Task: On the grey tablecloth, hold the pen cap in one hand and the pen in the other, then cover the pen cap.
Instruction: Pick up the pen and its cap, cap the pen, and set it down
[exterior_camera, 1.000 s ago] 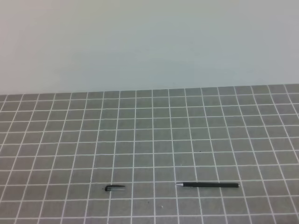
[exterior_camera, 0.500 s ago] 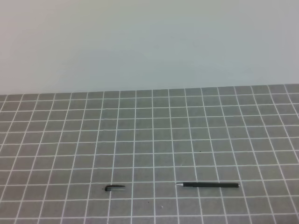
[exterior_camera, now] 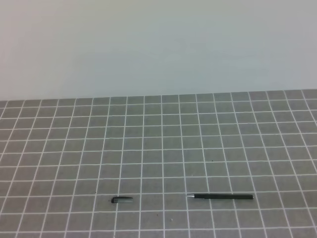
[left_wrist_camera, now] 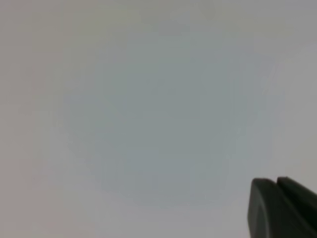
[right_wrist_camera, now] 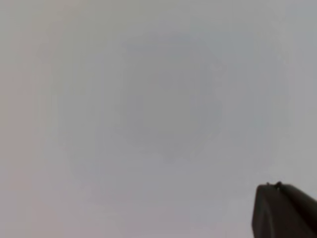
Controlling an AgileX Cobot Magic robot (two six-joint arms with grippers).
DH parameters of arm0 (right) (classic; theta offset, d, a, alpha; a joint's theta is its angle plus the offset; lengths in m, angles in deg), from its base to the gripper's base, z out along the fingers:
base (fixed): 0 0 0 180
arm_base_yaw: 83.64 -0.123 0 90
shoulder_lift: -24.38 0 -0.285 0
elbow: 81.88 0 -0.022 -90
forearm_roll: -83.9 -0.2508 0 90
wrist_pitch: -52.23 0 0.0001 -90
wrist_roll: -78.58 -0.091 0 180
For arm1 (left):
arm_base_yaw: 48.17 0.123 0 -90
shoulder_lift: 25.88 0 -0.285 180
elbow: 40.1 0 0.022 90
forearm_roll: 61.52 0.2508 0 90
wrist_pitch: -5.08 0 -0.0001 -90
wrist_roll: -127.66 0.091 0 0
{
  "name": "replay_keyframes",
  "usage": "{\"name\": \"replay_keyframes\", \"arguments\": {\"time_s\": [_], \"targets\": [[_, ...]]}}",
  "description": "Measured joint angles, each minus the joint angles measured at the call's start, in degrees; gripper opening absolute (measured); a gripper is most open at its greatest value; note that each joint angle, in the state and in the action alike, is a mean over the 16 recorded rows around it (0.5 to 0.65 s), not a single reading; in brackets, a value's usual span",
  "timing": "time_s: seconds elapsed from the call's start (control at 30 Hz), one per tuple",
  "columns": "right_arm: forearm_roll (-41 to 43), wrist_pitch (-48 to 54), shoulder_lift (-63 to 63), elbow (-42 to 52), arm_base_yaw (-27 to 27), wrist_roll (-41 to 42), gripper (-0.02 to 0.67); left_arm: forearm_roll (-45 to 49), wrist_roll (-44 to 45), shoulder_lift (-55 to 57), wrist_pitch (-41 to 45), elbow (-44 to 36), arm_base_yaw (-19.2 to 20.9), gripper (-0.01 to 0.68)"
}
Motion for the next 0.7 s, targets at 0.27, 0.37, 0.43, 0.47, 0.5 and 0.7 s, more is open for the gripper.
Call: {"name": "replay_keyframes", "arguments": {"time_s": [0.27,0.37,0.43,0.47,0.5,0.7], "targets": [[-0.13,-9.96,0.26,0.00,0.01,-0.20,0.003,5.36,-6.06,0.00,-3.20,0.86,0.00,-0.002],[-0.54,-13.25,0.35,0.00,0.01,-0.57,0.003,11.01,-11.91,0.01,-1.79,2.67,0.00,-0.002],[-0.92,-15.83,0.35,0.00,0.01,-0.92,0.003,16.17,-16.61,0.02,0.34,4.41,0.00,-0.002],[-1.17,-17.21,0.35,0.00,0.01,-1.09,0.003,19.13,-19.15,0.02,1.69,5.41,0.00,-0.002],[-1.47,-18.60,0.35,0.00,0.01,-1.26,0.003,22.33,-21.86,-0.06,3.09,6.31,0.00,-0.001],[-4.11,-26.18,0.35,0.00,0.01,-2.22,0.003,42.13,-39.35,-0.03,11.71,12.97,0.00,-0.001]]}}
